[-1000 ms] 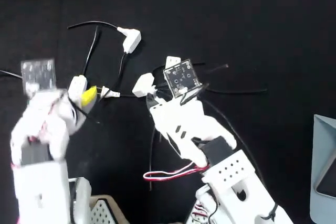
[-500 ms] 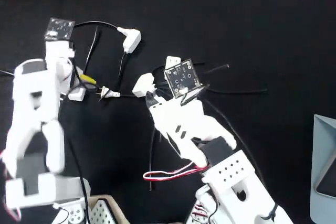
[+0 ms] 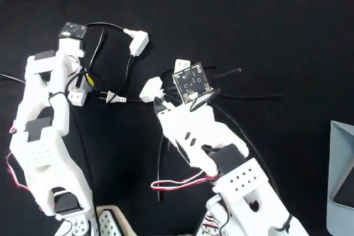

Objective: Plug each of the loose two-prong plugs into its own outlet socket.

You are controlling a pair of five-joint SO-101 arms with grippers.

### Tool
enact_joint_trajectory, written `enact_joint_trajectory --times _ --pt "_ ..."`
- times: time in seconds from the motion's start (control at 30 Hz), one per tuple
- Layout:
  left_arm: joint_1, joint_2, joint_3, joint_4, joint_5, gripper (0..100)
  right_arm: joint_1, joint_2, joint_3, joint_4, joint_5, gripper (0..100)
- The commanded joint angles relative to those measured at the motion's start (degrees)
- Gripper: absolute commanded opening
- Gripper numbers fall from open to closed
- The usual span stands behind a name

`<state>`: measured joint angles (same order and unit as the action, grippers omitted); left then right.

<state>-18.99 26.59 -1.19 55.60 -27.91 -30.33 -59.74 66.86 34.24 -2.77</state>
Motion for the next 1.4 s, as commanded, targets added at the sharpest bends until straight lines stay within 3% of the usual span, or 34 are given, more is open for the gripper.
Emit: enact_joint_trajectory --times 0.0,0.27,0.4,0.57,0.77,0.97,1.07,1.2,1.37 --pt "-0.22 -0.09 -4.44 5.19 -2.2 14 0.97 -0.57 -0.31 -1.23 -0.18 1.3" --pt "4.88 -6.86 -12.62 23.12 -1.93 6 0.97 -0.57 -0.31 -1.14 -0.18 1.3" --pt "8.4 -12.4 -12.62 28.75 -1.23 6 0.97 -0.57 -0.31 -1.05 -0.18 1.3" --pt "13.05 -18.46 -10.77 32.79 5.1 6 1.05 -0.66 -0.31 -1.05 -0.18 1.3" --pt "20.18 -27.34 1.98 29.01 10.37 6 1.14 -1.01 -0.31 -0.88 -0.18 1.3" --pt "25.45 -37.54 22.11 15.91 13.19 7 5.45 -1.1 -0.92 -1.23 -0.18 1.3" --pt "25.71 -39.3 29.93 9.76 13.36 16 7.3 -1.1 -1.98 -1.05 -0.53 1.3" --pt "24.31 -39.03 33.1 7.74 18.2 30 7.65 -1.1 -2.15 -1.23 -0.62 1.3" --pt "23.69 -40.44 30.37 11.25 17.41 31 7.65 -1.1 -2.07 -1.14 -0.53 1.3"
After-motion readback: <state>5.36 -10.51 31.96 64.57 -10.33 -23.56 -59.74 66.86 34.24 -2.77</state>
